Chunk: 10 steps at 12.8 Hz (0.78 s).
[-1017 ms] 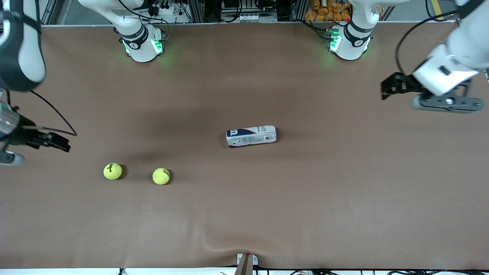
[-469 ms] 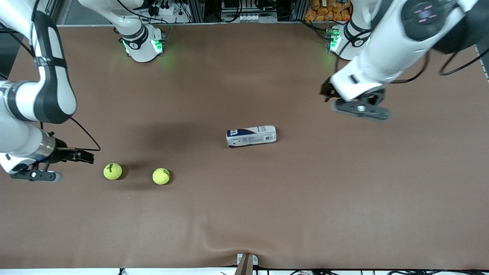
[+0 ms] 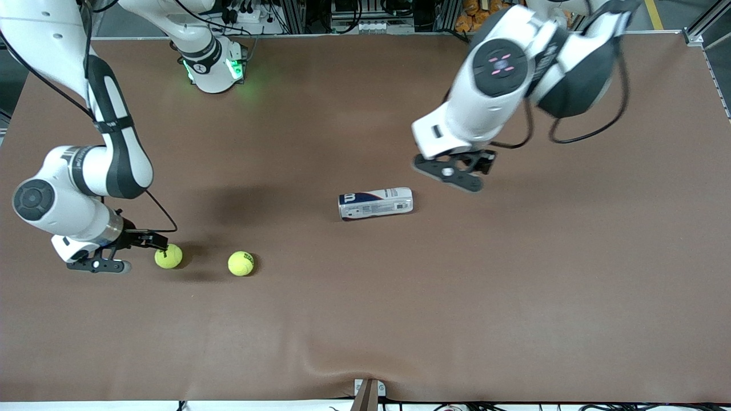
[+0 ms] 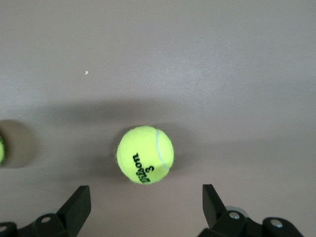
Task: Insert tennis ball vertically with right arm
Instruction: 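Grasp the ball with the right gripper while the left gripper grasps the can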
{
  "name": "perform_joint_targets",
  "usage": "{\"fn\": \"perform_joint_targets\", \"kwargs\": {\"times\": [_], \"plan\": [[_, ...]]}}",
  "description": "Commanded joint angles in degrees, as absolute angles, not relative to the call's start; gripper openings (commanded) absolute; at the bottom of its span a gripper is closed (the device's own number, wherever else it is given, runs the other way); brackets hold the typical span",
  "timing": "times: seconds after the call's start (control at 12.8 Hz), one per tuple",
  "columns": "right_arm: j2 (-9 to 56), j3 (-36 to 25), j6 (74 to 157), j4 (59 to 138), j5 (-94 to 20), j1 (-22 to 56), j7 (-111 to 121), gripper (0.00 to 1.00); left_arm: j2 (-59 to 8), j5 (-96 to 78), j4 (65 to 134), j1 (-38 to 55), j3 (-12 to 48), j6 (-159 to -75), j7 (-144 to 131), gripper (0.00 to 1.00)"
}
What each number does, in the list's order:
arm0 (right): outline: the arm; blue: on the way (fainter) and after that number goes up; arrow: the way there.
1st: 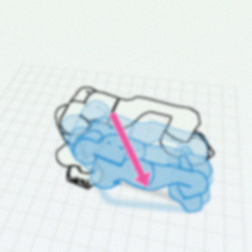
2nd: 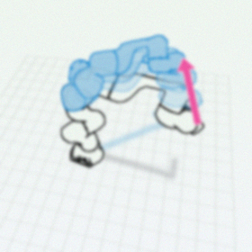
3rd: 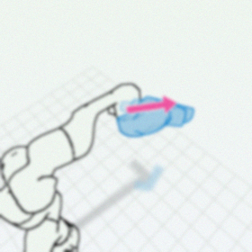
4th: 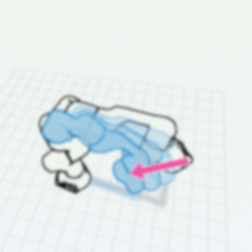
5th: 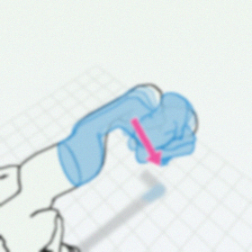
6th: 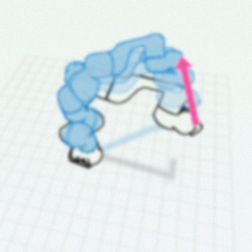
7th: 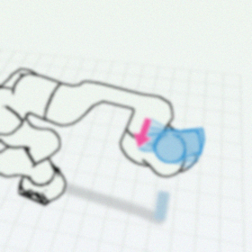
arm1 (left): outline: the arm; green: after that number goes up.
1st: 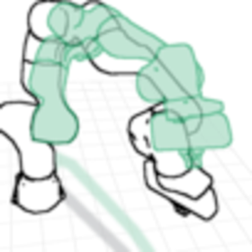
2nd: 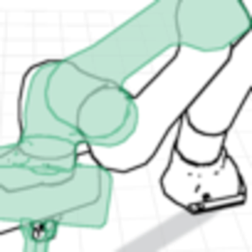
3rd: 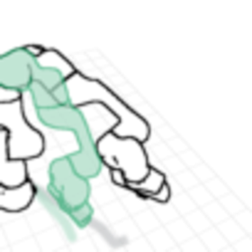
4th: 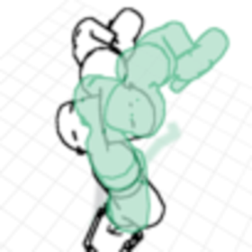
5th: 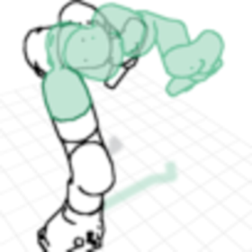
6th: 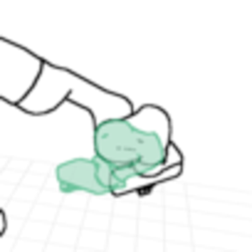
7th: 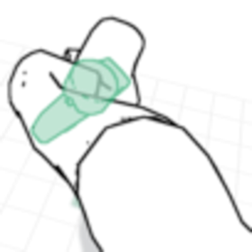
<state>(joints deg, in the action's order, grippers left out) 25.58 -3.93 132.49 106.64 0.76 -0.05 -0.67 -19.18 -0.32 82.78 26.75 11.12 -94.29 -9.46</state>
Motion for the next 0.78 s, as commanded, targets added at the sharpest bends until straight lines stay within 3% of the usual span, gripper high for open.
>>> {"fn": "perform_joint_targets", "kwargs": {"times": [0.0, 0.31, 0.7], "plan": [[27.2, -3.6, 135.3, 107.3, 0.9, -0.2, -0.4, 1.0, -22.9, 0.7, 80.9, 30.6, 10.7, -96.3, -8.0, 1.0], [29.6, -3.3, 141.6, 109.6, 0.9, 0.0, -0.4, 1.0, -30.0, 0.9, 80.6, 33.2, 10.7, -104.5, -0.6, 1.0], [31.3, -3.0, 143.7, 109.7, 0.9, 0.1, -0.4, 1.0, -37.9, 2.5, 78.8, 37.3, 10.1, -113.7, 5.5, 1.0]]}}
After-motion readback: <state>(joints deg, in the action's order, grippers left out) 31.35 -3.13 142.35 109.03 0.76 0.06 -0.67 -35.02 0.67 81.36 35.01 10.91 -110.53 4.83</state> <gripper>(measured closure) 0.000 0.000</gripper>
